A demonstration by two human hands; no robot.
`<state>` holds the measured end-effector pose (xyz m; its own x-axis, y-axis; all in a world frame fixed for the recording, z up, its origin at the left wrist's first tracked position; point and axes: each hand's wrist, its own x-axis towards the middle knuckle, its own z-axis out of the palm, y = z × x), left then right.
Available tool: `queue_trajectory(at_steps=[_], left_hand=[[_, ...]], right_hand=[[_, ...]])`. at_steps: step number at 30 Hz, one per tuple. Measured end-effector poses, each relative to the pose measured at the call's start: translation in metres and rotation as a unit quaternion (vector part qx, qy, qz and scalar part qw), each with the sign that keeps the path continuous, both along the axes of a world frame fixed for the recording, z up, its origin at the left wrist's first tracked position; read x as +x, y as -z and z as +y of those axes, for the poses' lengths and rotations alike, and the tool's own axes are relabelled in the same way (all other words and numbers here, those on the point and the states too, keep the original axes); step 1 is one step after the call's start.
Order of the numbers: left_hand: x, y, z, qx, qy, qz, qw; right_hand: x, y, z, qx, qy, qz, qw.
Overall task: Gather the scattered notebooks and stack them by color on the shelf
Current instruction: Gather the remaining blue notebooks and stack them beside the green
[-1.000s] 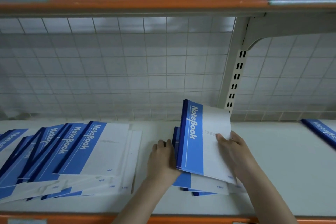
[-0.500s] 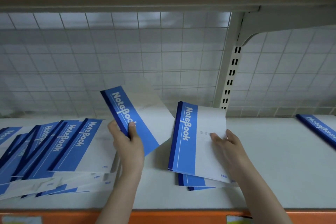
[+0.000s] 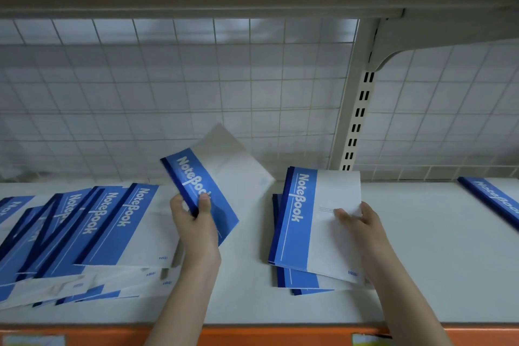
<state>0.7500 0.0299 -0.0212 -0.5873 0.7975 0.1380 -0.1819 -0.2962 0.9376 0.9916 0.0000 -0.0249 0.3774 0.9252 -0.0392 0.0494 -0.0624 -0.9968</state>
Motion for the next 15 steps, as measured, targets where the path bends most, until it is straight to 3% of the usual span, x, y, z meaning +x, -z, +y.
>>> queue_trajectory(at_steps=[6, 12, 15], left_hand=[[0.020, 0.006, -0.007, -0.048, 0.145, 0.169, 0.974], [0.027, 0.004, -0.016, -0.097, 0.220, 0.182, 0.953], [0.028, 0.004, -0.017, -0.099, 0.284, 0.146, 0.943]], right_hand=[[-0.011, -0.002, -0.001, -0.007, -0.082, 0.057, 0.995], [-0.014, 0.003, 0.001, -0.004, -0.109, 0.053, 0.993], [-0.017, 0.002, 0.002, -0.007, -0.112, 0.108, 0.988]])
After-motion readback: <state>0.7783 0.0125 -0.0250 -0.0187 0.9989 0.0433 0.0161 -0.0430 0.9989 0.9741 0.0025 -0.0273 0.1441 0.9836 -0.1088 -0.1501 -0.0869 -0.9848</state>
